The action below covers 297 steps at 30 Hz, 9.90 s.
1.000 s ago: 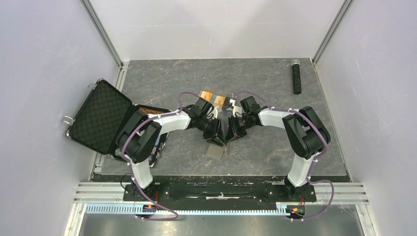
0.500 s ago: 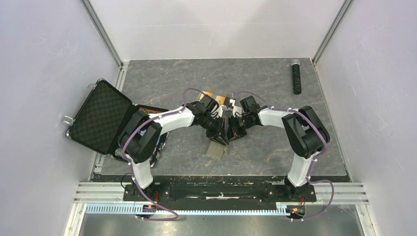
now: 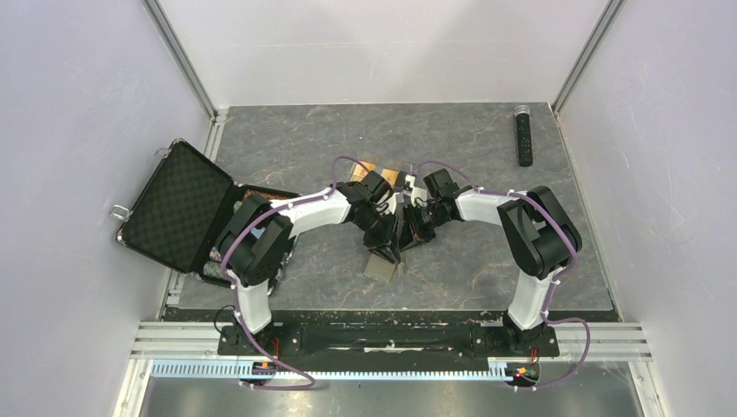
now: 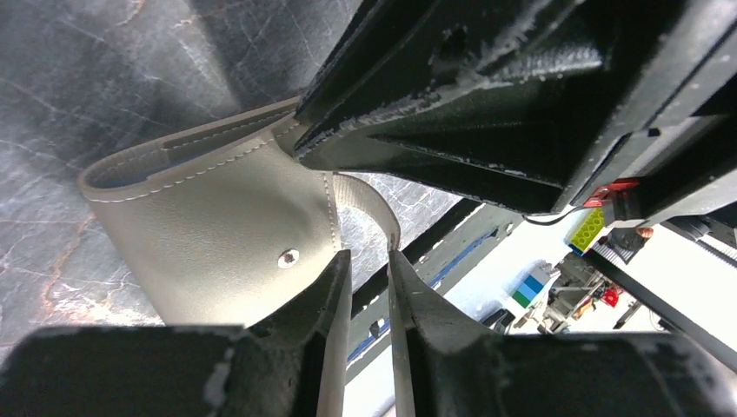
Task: Put the credit cards into the card holder
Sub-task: Close the card holder at the center of the board.
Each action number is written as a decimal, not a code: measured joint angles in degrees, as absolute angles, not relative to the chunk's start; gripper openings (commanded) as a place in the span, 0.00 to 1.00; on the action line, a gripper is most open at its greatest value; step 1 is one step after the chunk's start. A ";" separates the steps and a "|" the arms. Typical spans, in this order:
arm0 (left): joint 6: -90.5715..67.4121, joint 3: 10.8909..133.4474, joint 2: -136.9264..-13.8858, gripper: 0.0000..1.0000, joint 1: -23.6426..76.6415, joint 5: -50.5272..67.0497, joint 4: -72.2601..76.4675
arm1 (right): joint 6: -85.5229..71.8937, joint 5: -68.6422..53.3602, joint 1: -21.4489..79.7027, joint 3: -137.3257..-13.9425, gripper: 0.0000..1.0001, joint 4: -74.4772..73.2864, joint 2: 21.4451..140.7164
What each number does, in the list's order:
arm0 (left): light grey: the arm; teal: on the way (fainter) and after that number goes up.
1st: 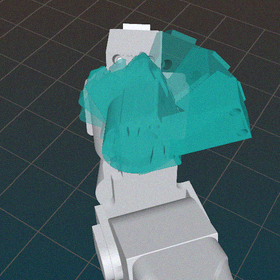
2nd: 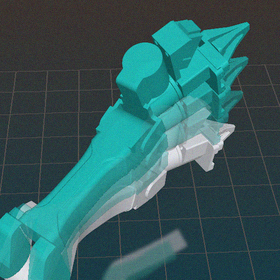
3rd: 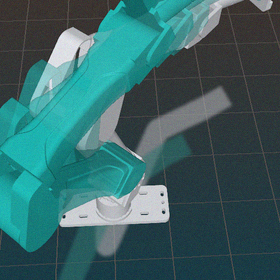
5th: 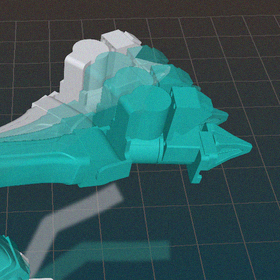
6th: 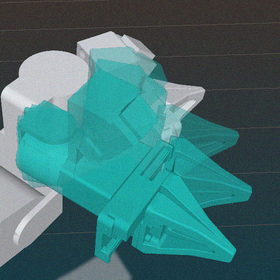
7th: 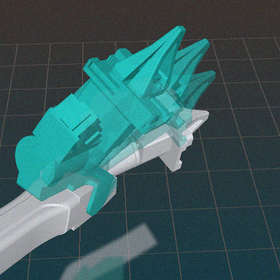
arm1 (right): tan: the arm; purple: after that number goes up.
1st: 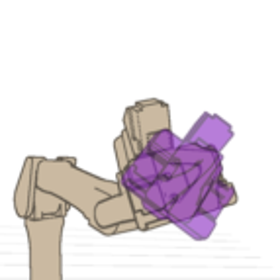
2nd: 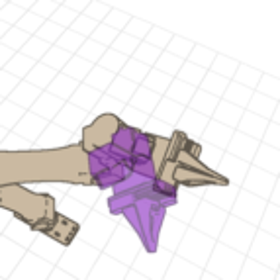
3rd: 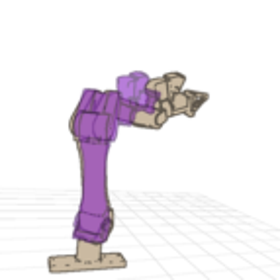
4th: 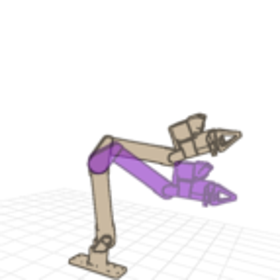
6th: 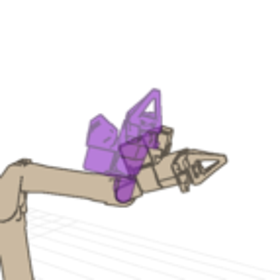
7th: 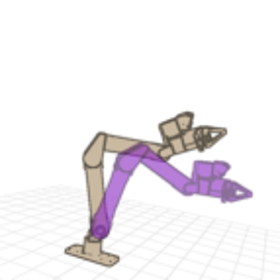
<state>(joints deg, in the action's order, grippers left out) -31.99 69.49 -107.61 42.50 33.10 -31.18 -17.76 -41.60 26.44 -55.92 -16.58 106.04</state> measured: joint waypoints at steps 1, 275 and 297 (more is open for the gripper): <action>-31.90 69.52 -107.63 0.28 42.61 33.12 -31.22 | -17.74 -41.60 26.44 -55.92 0.18 -16.60 106.06; -31.44 58.78 -99.79 0.02 42.48 17.06 -25.36 | -17.52 -42.24 34.13 -60.53 0.00 -20.69 109.45; -31.44 58.57 -96.27 0.77 43.16 13.82 -26.44 | -17.10 -40.51 35.66 -60.84 0.13 -22.55 108.40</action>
<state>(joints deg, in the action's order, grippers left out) -31.44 58.57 -96.27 43.16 13.82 -26.44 -17.10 -40.51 35.66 -60.84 -22.55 108.40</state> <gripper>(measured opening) 0.599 0.029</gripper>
